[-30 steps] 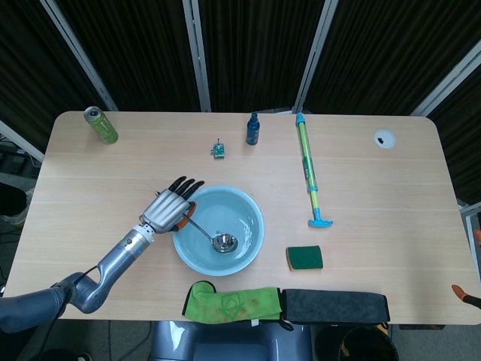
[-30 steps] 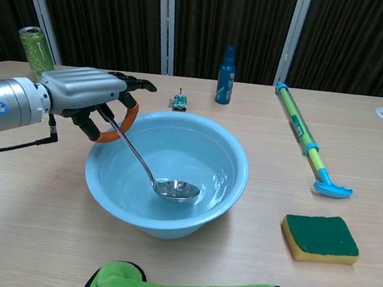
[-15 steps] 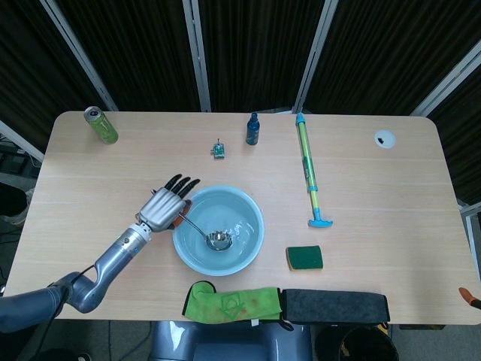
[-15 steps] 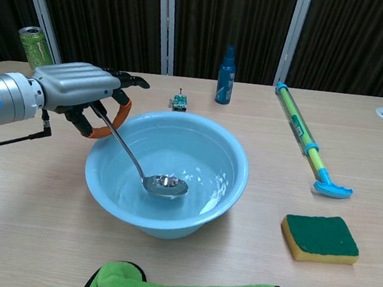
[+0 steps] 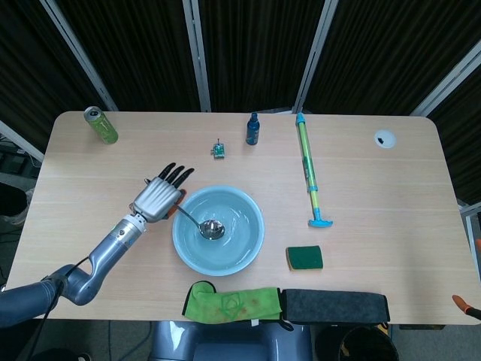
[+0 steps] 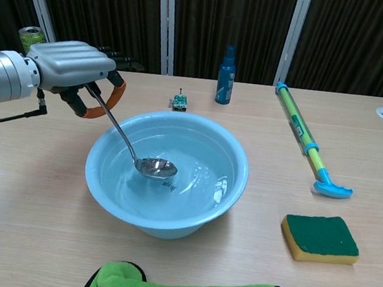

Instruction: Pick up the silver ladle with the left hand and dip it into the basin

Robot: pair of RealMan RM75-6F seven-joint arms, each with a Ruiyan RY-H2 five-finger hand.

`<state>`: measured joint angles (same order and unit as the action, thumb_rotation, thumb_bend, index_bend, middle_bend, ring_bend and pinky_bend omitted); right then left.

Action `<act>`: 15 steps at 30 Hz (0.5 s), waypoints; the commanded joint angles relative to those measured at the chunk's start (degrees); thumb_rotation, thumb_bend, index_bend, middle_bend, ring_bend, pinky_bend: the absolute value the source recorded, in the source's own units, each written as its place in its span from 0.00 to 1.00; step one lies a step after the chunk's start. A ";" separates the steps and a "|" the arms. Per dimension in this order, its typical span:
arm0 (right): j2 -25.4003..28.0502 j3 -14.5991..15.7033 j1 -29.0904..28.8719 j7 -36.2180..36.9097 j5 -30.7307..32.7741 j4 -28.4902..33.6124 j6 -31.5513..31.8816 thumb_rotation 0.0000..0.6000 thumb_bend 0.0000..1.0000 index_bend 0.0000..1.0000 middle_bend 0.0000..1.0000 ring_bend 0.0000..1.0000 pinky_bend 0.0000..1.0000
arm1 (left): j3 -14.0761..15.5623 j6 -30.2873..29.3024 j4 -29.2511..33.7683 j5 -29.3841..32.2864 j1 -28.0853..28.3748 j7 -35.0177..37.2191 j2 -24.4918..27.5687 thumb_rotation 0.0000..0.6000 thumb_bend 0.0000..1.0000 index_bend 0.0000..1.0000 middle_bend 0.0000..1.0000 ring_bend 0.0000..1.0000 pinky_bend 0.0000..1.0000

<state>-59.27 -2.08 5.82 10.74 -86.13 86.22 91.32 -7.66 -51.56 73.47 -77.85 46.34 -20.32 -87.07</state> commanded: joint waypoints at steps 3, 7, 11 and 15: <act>0.19 0.07 0.31 0.66 -0.11 -0.28 0.49 1.00 0.00 0.01 0.00 0.00 0.00 | -0.06 -1.55 -0.60 -0.47 0.33 -3.08 0.70 1.00 0.67 0.76 0.00 0.00 0.00; 0.23 0.18 0.27 0.83 -0.39 -0.42 0.43 1.00 0.00 0.01 0.00 0.00 0.00 | -0.41 -2.85 0.61 -0.55 0.37 -5.39 2.02 1.00 0.67 0.76 0.00 0.00 0.00; 0.20 0.49 0.20 0.40 -0.84 -0.38 0.23 1.00 0.00 0.01 0.00 0.00 0.00 | -1.00 -4.83 2.25 -0.78 0.15 -6.78 3.35 1.00 0.67 0.76 0.00 0.00 0.00; 0.17 0.67 0.28 0.03 -1.19 -0.19 0.42 1.00 0.00 0.01 0.00 0.00 0.00 | -1.40 -6.92 3.10 -1.64 -0.02 -7.33 3.86 1.00 0.67 0.76 0.00 0.00 0.00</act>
<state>-59.10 -1.42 6.09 10.79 -87.29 86.01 91.72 -8.86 -57.82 76.25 -79.08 46.42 -27.43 -83.42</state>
